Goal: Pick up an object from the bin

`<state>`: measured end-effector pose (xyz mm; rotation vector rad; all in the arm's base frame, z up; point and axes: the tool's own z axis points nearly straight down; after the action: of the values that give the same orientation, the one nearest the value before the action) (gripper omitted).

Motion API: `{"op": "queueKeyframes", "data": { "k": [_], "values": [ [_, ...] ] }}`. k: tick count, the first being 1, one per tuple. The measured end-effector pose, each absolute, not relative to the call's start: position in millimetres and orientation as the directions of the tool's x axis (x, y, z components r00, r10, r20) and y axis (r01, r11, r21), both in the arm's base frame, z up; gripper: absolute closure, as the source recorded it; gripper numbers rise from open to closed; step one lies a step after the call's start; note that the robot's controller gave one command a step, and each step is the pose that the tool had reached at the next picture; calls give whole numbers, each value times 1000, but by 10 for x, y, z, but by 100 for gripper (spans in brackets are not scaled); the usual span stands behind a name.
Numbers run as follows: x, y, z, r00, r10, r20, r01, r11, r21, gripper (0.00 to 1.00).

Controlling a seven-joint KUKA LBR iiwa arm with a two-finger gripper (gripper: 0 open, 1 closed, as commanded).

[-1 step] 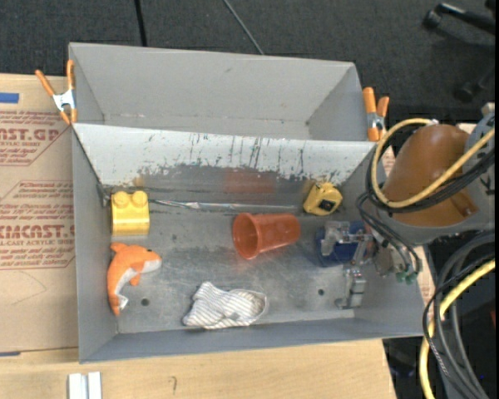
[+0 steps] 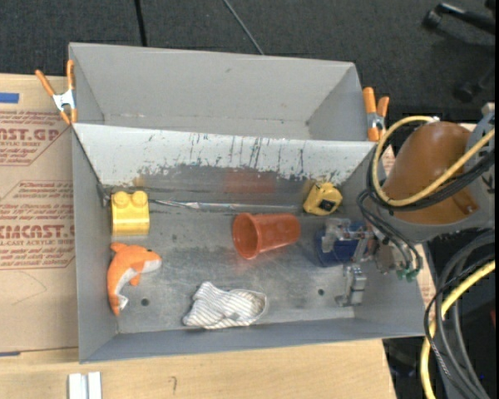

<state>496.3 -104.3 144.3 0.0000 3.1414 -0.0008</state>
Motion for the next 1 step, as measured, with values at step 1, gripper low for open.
{"op": "queueKeyframes", "data": {
  "k": [1],
  "values": [
    [5482,-1085,1054,-998,63,-8,63,998,2,0]
  ]
}}
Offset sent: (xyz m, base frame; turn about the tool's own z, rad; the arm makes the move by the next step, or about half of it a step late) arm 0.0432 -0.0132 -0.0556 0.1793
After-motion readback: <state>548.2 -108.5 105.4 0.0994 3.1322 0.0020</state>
